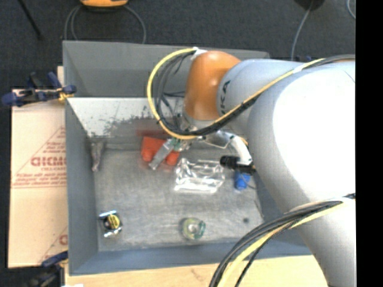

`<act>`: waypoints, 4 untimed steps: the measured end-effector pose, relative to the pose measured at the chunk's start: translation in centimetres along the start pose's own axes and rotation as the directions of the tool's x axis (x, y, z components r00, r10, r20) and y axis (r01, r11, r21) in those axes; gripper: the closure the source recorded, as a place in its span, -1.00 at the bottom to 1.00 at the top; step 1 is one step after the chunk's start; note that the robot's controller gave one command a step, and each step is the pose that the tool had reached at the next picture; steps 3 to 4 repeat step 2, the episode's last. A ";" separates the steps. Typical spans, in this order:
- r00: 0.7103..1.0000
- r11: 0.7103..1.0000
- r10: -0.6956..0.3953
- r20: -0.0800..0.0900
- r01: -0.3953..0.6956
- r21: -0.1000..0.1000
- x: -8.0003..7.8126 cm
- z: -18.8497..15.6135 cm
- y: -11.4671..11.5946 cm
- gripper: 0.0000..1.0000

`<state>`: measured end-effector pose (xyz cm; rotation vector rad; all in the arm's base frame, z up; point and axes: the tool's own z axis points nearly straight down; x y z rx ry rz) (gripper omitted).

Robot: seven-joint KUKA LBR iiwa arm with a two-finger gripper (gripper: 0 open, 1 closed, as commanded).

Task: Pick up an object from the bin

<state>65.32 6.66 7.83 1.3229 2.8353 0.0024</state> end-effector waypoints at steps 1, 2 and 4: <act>1.000 1.000 -0.001 -0.005 0.001 0.004 -0.2 -1.6 0.0 1.00; 1.000 1.000 -0.003 -0.005 0.003 -0.002 -0.6 -9.5 0.2 1.00; 1.000 1.000 -0.003 -0.005 0.003 -0.002 -0.6 -9.5 0.2 1.00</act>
Offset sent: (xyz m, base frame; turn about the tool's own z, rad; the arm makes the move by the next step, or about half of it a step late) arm 0.0000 -0.0001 0.0140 -0.0001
